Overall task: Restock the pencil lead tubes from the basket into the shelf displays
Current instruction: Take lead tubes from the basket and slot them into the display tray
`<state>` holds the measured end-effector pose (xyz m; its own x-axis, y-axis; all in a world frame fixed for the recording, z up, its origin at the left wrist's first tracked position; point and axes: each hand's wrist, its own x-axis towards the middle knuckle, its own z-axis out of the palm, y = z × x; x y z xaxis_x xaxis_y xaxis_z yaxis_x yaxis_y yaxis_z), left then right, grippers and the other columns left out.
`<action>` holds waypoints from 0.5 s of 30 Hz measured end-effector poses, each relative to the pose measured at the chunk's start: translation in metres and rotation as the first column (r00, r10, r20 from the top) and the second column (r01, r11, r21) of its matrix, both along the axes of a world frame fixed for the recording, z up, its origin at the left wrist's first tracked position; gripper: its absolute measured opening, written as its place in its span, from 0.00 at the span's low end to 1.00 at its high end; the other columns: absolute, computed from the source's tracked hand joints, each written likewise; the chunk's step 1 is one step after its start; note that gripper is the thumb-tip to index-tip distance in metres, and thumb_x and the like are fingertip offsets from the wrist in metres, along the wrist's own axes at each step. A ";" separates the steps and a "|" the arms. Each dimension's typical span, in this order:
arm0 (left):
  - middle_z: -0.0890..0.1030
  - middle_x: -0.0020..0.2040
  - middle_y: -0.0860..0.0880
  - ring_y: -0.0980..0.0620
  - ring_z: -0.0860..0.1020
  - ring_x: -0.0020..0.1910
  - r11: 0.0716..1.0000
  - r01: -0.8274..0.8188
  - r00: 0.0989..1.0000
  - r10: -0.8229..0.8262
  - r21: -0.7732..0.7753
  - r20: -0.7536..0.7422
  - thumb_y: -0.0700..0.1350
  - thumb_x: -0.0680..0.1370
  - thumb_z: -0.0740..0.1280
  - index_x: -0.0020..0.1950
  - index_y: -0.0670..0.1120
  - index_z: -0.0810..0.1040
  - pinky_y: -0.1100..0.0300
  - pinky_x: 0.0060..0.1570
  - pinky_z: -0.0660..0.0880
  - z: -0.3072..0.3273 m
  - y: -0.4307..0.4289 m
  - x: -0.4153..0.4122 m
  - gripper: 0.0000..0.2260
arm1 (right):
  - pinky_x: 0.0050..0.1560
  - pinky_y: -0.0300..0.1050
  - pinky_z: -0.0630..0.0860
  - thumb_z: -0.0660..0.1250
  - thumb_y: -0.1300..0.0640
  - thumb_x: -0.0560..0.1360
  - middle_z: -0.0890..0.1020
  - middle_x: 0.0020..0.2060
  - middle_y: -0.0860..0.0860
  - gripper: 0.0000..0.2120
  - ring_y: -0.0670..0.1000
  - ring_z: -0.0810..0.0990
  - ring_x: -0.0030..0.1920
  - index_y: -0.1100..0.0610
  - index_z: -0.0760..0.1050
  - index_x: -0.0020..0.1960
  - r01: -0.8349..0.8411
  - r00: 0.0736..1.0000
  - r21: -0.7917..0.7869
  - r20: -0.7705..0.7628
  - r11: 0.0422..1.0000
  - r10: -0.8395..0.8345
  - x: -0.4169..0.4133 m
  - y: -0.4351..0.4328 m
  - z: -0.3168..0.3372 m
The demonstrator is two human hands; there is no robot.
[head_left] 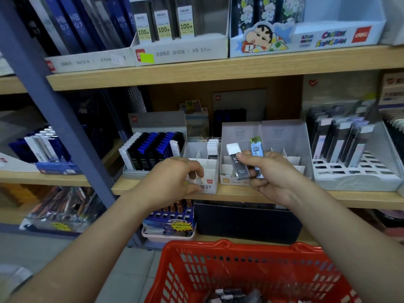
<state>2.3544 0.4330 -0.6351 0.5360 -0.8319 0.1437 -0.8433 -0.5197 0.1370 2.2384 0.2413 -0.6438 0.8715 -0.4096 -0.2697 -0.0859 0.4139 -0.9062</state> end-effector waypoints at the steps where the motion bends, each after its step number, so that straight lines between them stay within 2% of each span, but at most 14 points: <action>1: 0.78 0.48 0.56 0.56 0.74 0.48 0.999 0.007 1.000 -0.006 -0.040 0.009 0.52 0.74 0.72 0.55 0.53 0.79 0.58 0.49 0.73 -0.001 -0.002 -0.001 0.11 | 0.20 0.32 0.61 0.72 0.61 0.74 0.76 0.36 0.52 0.04 0.44 0.68 0.31 0.58 0.78 0.46 -0.003 1.000 -0.010 -0.005 1.000 0.003 0.000 0.003 0.001; 4: 0.80 0.45 0.55 0.56 0.76 0.46 0.992 0.030 1.000 -0.031 -0.125 -0.004 0.47 0.75 0.71 0.51 0.51 0.81 0.59 0.48 0.74 -0.004 -0.005 -0.007 0.05 | 0.25 0.34 0.68 0.73 0.59 0.73 0.81 0.44 0.54 0.07 0.49 0.76 0.41 0.58 0.78 0.50 -0.020 1.000 -0.019 -0.013 1.000 0.019 -0.002 0.010 0.004; 6: 0.80 0.44 0.55 0.57 0.76 0.44 0.986 0.048 0.999 -0.050 -0.158 -0.011 0.45 0.76 0.70 0.50 0.51 0.82 0.60 0.47 0.74 -0.006 -0.009 -0.013 0.04 | 0.29 0.37 0.75 0.72 0.58 0.74 0.85 0.45 0.55 0.11 0.53 0.83 0.45 0.59 0.78 0.55 -0.052 0.999 -0.003 -0.005 0.999 0.052 -0.005 0.012 0.006; 10: 0.78 0.42 0.57 0.59 0.75 0.43 0.978 0.064 0.997 -0.071 -0.200 -0.026 0.44 0.76 0.70 0.51 0.50 0.82 0.61 0.48 0.74 -0.010 -0.013 -0.018 0.05 | 0.26 0.37 0.76 0.69 0.57 0.77 0.86 0.43 0.56 0.09 0.56 0.86 0.41 0.57 0.76 0.56 -0.107 0.994 0.039 0.010 0.994 0.106 -0.011 0.015 0.011; 13: 0.81 0.44 0.57 0.60 0.78 0.44 0.968 -0.017 0.991 -0.016 -0.249 -0.130 0.44 0.76 0.70 0.55 0.51 0.82 0.62 0.49 0.77 -0.011 -0.013 -0.018 0.09 | 0.26 0.36 0.76 0.70 0.59 0.76 0.86 0.41 0.54 0.08 0.53 0.86 0.39 0.58 0.77 0.54 -0.103 0.994 0.002 0.024 0.995 0.103 -0.011 0.018 0.011; 15: 0.82 0.44 0.57 0.61 0.79 0.43 0.929 -0.101 0.973 0.016 -0.357 -0.232 0.47 0.77 0.70 0.58 0.52 0.80 0.63 0.50 0.77 -0.007 -0.014 -0.020 0.10 | 0.27 0.36 0.76 0.71 0.59 0.75 0.85 0.39 0.52 0.06 0.50 0.85 0.37 0.58 0.77 0.52 -0.109 0.993 -0.023 0.031 0.994 0.110 -0.011 0.020 0.010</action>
<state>2.3344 0.4195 -0.6422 0.6350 -0.7107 0.3027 -0.7393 -0.4455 0.5050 2.2278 0.2608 -0.6334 0.9195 -0.3167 -0.2328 -0.1000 0.3843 -0.9178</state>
